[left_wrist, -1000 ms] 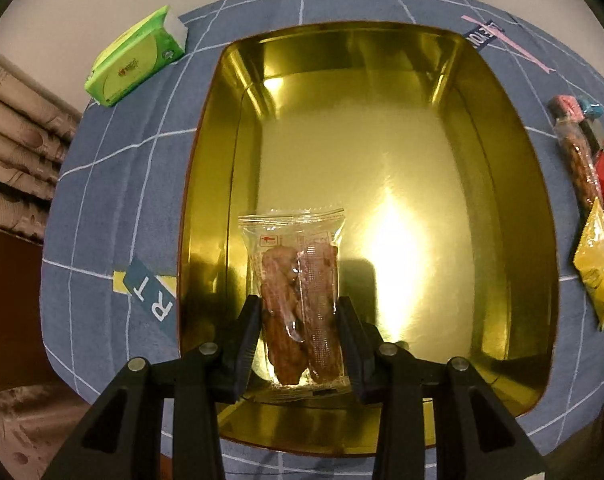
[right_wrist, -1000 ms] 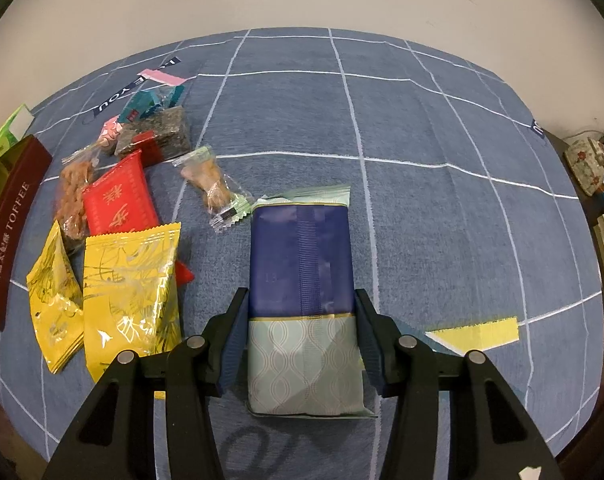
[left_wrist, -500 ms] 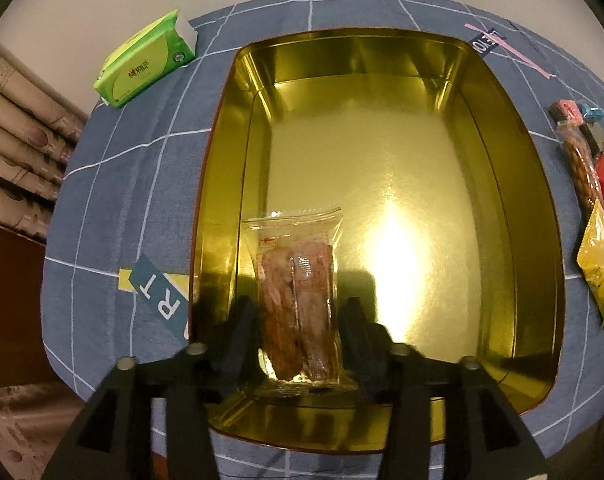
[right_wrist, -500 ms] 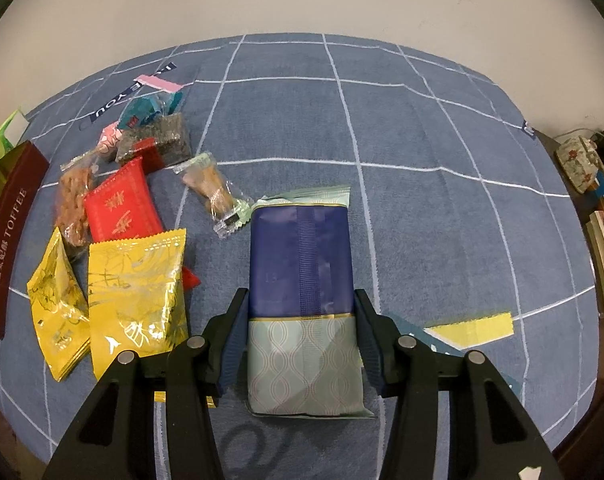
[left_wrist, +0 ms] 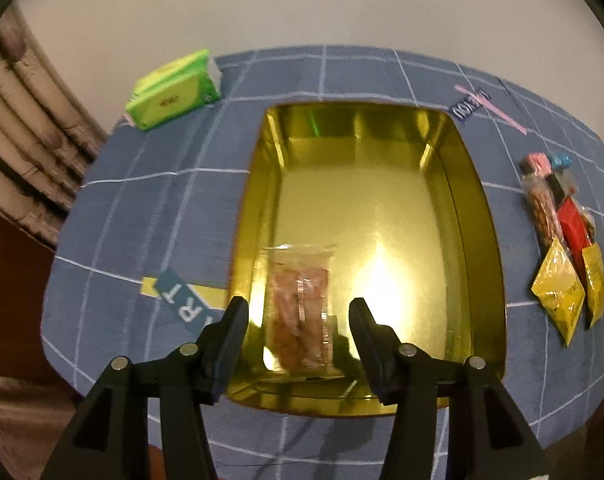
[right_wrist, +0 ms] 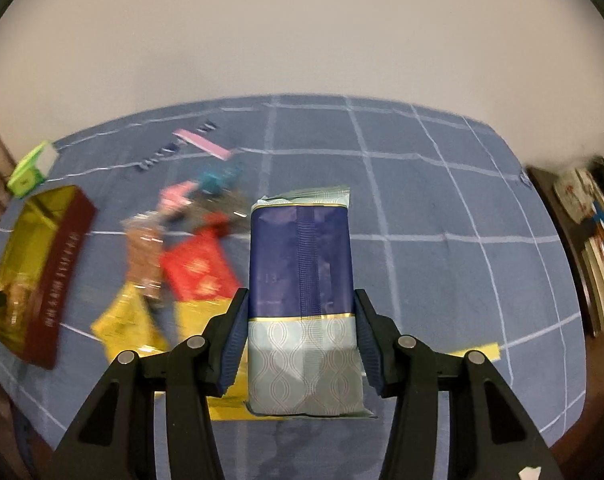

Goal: Organize snacks
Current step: 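Carry the navy packet into the tin and open the right gripper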

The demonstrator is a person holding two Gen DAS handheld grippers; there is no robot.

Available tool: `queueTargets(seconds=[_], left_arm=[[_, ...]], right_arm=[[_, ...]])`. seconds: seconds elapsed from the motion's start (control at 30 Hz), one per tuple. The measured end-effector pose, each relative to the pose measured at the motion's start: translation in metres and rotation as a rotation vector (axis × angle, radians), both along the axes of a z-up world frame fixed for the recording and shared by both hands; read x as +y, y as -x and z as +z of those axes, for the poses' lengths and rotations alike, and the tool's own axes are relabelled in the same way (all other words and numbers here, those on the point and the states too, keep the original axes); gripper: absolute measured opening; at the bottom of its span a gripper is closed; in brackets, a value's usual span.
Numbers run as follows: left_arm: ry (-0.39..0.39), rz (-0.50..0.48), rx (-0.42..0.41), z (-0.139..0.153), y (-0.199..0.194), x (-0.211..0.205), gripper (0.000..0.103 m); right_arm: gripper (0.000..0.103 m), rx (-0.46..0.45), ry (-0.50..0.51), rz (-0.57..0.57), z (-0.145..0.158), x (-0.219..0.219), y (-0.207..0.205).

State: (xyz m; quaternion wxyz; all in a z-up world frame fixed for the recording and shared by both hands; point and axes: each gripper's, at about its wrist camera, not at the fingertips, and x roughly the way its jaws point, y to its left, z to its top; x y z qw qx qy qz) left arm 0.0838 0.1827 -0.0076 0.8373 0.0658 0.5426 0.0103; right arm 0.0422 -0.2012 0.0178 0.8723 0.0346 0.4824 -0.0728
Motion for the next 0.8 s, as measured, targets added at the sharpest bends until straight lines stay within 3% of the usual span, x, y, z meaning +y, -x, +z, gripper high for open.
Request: queueTargets(seconds=[0.3,0.57,0.8], left_arm=[[-0.011,0.153,-0.055,0.01,0.012,0.06,0.053],[0.057,0.321,-0.042,-0.001,0.033,0.114,0.053],[0.106,0.429,-0.041,-0.002,0.038,0.144,0.053]], right_arm=[[0.046,-0.045,-0.07,0.199,0.028,0.112,-0.018],[0.046,-0.02,-0.148,0.357,0.025,0.208,-0.033],[0.046,0.027,-0.142,0.438,0.005,0.269,-0.043]])
